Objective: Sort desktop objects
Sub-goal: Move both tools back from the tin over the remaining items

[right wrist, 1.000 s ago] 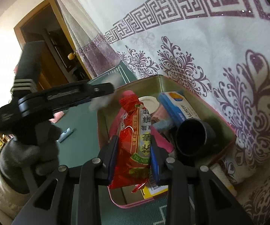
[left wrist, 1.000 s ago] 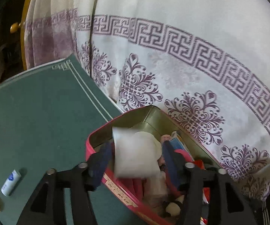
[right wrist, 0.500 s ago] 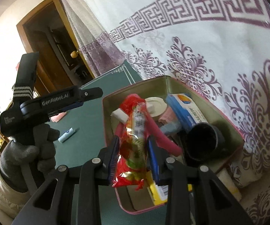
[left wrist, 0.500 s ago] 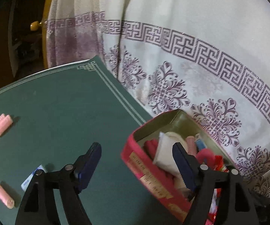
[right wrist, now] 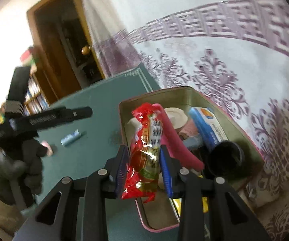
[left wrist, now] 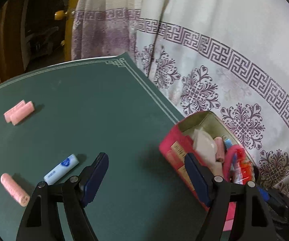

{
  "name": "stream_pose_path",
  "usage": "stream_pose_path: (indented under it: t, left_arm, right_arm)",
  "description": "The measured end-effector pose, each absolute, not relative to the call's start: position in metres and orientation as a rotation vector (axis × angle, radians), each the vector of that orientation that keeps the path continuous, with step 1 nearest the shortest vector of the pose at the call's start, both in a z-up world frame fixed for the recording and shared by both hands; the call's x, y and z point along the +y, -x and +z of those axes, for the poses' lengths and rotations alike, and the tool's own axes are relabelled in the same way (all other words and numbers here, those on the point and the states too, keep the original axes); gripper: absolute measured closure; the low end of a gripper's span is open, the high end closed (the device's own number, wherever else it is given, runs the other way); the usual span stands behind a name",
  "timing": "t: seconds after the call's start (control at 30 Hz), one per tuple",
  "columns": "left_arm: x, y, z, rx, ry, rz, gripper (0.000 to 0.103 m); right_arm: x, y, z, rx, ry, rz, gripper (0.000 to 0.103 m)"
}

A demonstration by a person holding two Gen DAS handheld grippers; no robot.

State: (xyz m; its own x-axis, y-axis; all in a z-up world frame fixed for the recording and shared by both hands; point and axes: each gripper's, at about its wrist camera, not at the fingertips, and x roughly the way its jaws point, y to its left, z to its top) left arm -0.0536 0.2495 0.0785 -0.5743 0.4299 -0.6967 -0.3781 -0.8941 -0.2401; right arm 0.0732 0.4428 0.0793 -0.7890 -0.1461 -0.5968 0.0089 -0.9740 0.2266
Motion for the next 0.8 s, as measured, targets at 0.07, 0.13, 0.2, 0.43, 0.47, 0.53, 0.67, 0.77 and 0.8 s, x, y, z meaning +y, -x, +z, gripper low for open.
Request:
stream_pose_path:
  t: [0.07, 0.13, 0.2, 0.43, 0.47, 0.53, 0.67, 0.77, 0.8]
  left_arm:
    - [0.239, 0.051, 0.076, -0.103, 1.115, 2.449, 0.023]
    - [0.228, 0.050, 0.074, -0.122, 1.124, 2.460, 0.023]
    - [0.217, 0.049, 0.072, -0.145, 1.131, 2.471, 0.023]
    - [0.180, 0.043, 0.073, -0.196, 1.137, 2.518, 0.023]
    - [0.174, 0.042, 0.073, -0.201, 1.139, 2.526, 0.023]
    - [0.158, 0.040, 0.072, -0.208, 1.144, 2.554, 0.023]
    - [0.124, 0.039, 0.070, -0.227, 1.168, 2.633, 0.023]
    - [0.092, 0.038, 0.065, -0.269, 1.195, 2.679, 0.023]
    - [0.082, 0.038, 0.064, -0.270, 1.205, 2.690, 0.023]
  right_arm:
    - [0.433, -0.066, 0.072, -0.187, -1.047, -2.895, 0.066]
    - [0.428, -0.063, 0.070, -0.053, -1.079, -2.946, 0.066]
    - [0.434, -0.060, 0.071, -0.049, -1.102, -2.955, 0.066]
    - [0.450, -0.070, 0.088, -0.208, -1.053, -2.967, 0.066]
    - [0.448, -0.070, 0.090, -0.218, -1.041, -2.963, 0.066]
    - [0.440, -0.075, 0.092, -0.229, -1.006, -2.955, 0.066]
    - [0.418, -0.076, 0.098, -0.267, -0.935, -2.916, 0.023]
    - [0.397, -0.071, 0.099, -0.269, -0.894, -2.881, 0.022]
    - [0.390, -0.069, 0.099, -0.263, -0.896, -2.862, 0.022]
